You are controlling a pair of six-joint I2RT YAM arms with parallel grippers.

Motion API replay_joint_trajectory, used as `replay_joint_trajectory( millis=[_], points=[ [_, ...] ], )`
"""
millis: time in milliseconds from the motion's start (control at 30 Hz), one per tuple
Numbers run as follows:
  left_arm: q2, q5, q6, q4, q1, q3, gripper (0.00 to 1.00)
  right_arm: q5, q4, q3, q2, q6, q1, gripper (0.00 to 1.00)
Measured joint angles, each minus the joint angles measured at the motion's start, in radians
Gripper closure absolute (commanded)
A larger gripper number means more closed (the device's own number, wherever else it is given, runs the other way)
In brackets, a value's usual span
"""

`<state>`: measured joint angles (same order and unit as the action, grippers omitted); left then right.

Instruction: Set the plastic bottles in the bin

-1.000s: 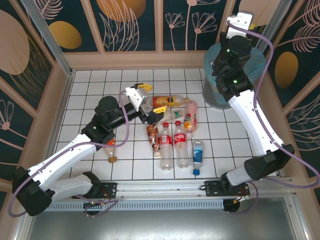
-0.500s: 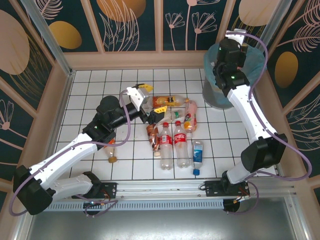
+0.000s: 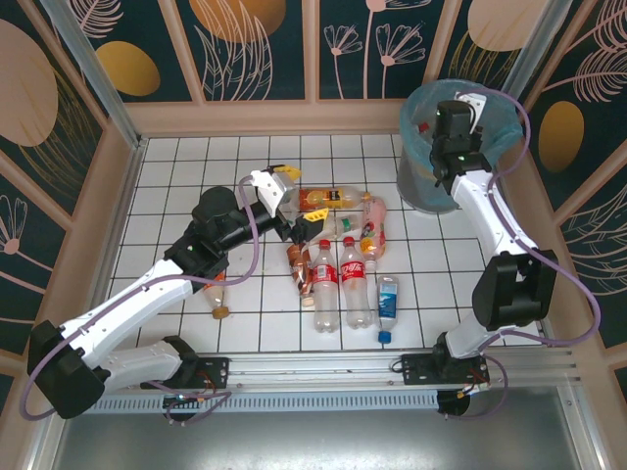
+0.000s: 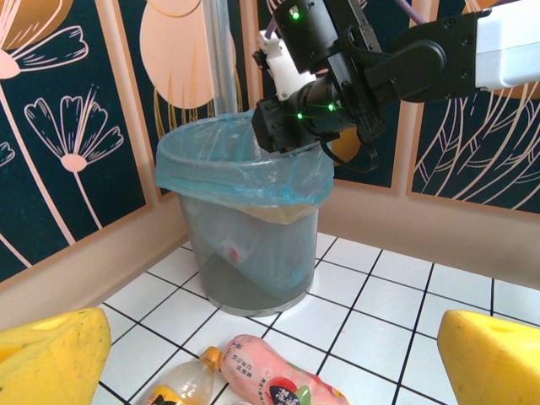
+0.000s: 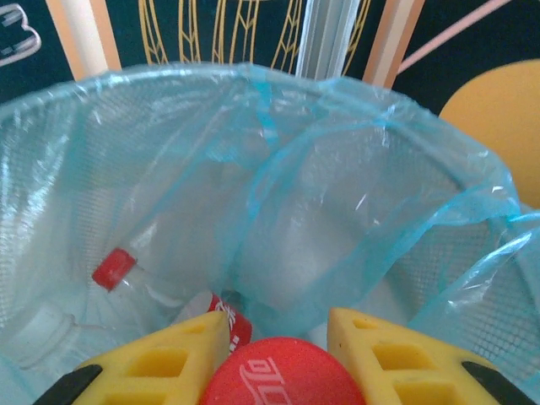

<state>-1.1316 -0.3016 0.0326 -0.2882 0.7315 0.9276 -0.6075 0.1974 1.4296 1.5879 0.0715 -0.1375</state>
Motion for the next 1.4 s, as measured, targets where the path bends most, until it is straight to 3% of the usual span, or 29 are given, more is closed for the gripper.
replay_joint_trajectory(
  millis=[300,433,733,900,1233,1400],
  points=[
    [-0.008,0.0,0.0,0.0,0.0,0.0,0.01,0.06,-0.034,-0.019,0.031,0.021,0.049,0.73],
    [-0.014,0.0,0.0,0.0,0.0,0.0,0.01,0.071,-0.028,0.007,0.049,0.02,0.051,0.57],
    [-0.021,0.0,0.0,0.0,0.0,0.0,0.01,0.128,0.121,0.113,0.071,0.076,0.038,0.4],
    [-0.028,0.0,0.0,0.0,0.0,0.0,0.01,0.127,0.177,0.215,0.071,0.085,0.011,0.39],
    [-0.029,0.0,-0.004,0.0,0.0,0.0,0.01,0.105,0.23,0.298,0.076,0.07,0.013,0.59],
    [-0.034,0.002,-0.007,0.0,0.0,0.0,0.02,0.124,0.253,0.291,0.082,0.085,0.007,0.6]
  ],
)
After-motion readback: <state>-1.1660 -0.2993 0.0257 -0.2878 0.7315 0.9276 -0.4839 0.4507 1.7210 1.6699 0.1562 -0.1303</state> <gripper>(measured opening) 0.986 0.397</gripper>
